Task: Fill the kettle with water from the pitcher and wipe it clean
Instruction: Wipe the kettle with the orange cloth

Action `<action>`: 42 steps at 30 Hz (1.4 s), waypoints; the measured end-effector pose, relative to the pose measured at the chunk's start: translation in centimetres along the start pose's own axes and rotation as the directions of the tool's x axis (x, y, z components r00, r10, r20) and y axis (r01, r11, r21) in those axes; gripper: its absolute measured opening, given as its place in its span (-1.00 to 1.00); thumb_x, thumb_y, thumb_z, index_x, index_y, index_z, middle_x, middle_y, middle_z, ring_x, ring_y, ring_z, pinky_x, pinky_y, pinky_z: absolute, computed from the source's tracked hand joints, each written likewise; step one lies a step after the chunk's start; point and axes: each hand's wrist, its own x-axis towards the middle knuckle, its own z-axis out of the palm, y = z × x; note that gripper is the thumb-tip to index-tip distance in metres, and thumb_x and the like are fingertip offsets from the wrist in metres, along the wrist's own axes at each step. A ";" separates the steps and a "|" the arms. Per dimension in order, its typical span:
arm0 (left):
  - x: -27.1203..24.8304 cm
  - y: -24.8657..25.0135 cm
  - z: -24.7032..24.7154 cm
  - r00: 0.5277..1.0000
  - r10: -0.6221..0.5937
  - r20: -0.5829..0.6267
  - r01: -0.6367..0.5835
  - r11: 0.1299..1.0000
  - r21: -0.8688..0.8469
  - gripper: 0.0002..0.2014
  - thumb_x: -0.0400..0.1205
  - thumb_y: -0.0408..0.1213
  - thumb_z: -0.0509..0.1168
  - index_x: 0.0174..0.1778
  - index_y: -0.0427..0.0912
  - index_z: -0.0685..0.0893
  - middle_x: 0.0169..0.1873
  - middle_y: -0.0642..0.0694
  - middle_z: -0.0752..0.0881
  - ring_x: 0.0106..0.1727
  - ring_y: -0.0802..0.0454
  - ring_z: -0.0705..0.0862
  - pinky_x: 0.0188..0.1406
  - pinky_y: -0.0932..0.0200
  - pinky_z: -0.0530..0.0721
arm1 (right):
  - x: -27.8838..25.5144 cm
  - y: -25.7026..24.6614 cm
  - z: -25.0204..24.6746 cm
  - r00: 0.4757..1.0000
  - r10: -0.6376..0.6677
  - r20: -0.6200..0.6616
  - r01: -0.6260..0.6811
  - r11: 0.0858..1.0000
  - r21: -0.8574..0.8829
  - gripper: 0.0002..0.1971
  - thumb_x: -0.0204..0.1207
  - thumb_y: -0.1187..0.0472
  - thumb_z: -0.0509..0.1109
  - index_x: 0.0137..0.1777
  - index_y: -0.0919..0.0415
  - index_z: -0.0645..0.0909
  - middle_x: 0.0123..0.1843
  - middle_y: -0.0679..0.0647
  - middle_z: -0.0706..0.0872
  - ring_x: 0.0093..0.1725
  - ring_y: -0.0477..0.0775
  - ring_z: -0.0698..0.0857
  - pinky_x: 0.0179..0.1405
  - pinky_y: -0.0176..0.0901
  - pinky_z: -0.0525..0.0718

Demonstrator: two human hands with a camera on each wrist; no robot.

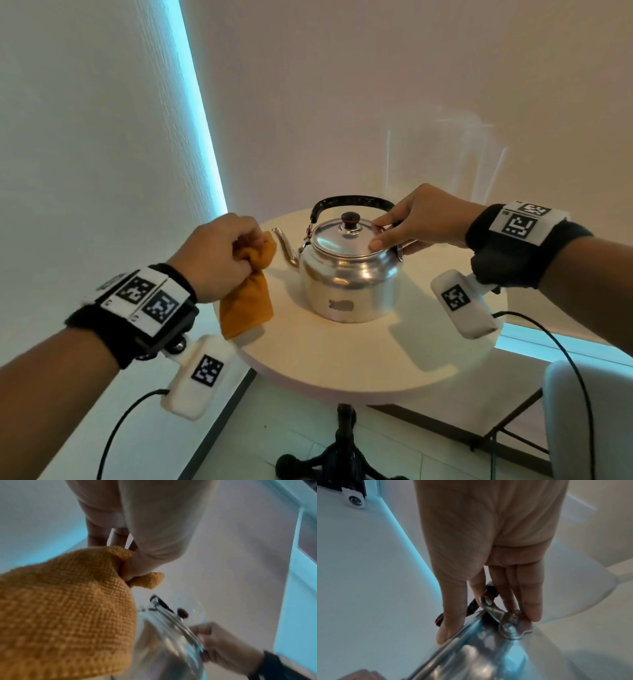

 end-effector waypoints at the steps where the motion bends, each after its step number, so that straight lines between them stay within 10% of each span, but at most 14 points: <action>1: 0.3 -1.1 -0.5 0.998 -0.065 -0.004 0.065 0.998 -0.011 -0.78 0.50 -0.47 0.38 -0.14 -0.02 0.63 -0.13 0.05 0.64 -0.09 0.03 0.62 -0.29 0.34 0.49 | 0.1 0.0 0.1 1.000 0.008 -0.011 -0.008 1.000 0.006 -0.38 -0.01 0.00 0.64 0.12 0.20 0.79 -0.04 0.06 0.85 -0.09 0.04 0.84 -0.03 -0.07 0.82; 8: 4.0 -5.7 -0.4 0.960 -0.267 0.086 0.264 0.964 0.041 -0.80 0.48 -0.33 0.47 -0.04 -0.06 0.65 -0.08 -0.09 0.67 -0.01 -0.08 0.63 -0.13 0.10 0.57 | 1.4 -0.8 0.6 0.997 0.057 -0.043 -0.057 0.998 0.004 -0.43 0.01 0.01 0.62 0.10 0.08 0.78 -0.05 0.03 0.83 -0.12 0.00 0.82 -0.16 -0.26 0.79; 26: 10.7 -8.0 3.2 0.986 -0.166 -0.025 0.166 0.986 -0.020 -0.76 0.58 -0.23 0.42 0.09 -0.06 0.54 -0.03 -0.09 0.67 -0.09 -0.08 0.64 -0.18 0.12 0.55 | 1.6 -0.8 0.7 0.992 0.112 -0.059 -0.111 0.994 0.023 -0.51 0.06 0.06 0.62 0.07 0.02 0.79 0.00 -0.01 0.83 -0.10 -0.02 0.82 -0.24 -0.32 0.78; 30: 10.6 -8.0 4.1 0.973 -0.086 0.216 0.066 0.993 0.098 -0.65 0.58 -0.01 0.36 0.26 0.03 0.59 0.11 -0.09 0.72 0.05 -0.08 0.67 0.04 0.07 0.60 | 1.7 -0.8 0.5 0.992 0.111 -0.063 -0.111 0.994 0.012 -0.49 0.11 0.09 0.64 0.13 0.07 0.78 0.02 0.00 0.83 -0.06 0.00 0.81 -0.19 -0.29 0.80; 34: 9.5 -7.9 5.7 0.821 -0.115 0.559 -0.046 0.963 0.266 -0.10 0.52 0.32 0.08 0.70 -0.06 -0.05 0.66 -0.09 0.09 0.61 -0.11 0.21 0.58 -0.08 0.19 | 1.6 -0.7 0.2 0.994 0.096 -0.061 -0.096 0.995 0.000 -0.48 0.13 0.09 0.63 0.17 0.09 0.77 0.02 -0.02 0.82 -0.06 -0.01 0.80 -0.21 -0.34 0.78; 42: 8.1 -8.0 6.1 0.762 -0.207 0.614 -0.054 0.924 0.378 -0.20 0.69 0.17 0.02 0.66 0.00 -0.34 0.67 -0.07 -0.35 0.68 -0.11 -0.26 0.64 -0.14 -0.14 | 1.7 -0.5 0.0 0.995 0.090 -0.033 -0.090 0.996 0.004 -0.40 0.05 0.04 0.63 0.18 0.11 0.78 0.03 0.00 0.83 -0.03 0.01 0.81 -0.10 -0.23 0.81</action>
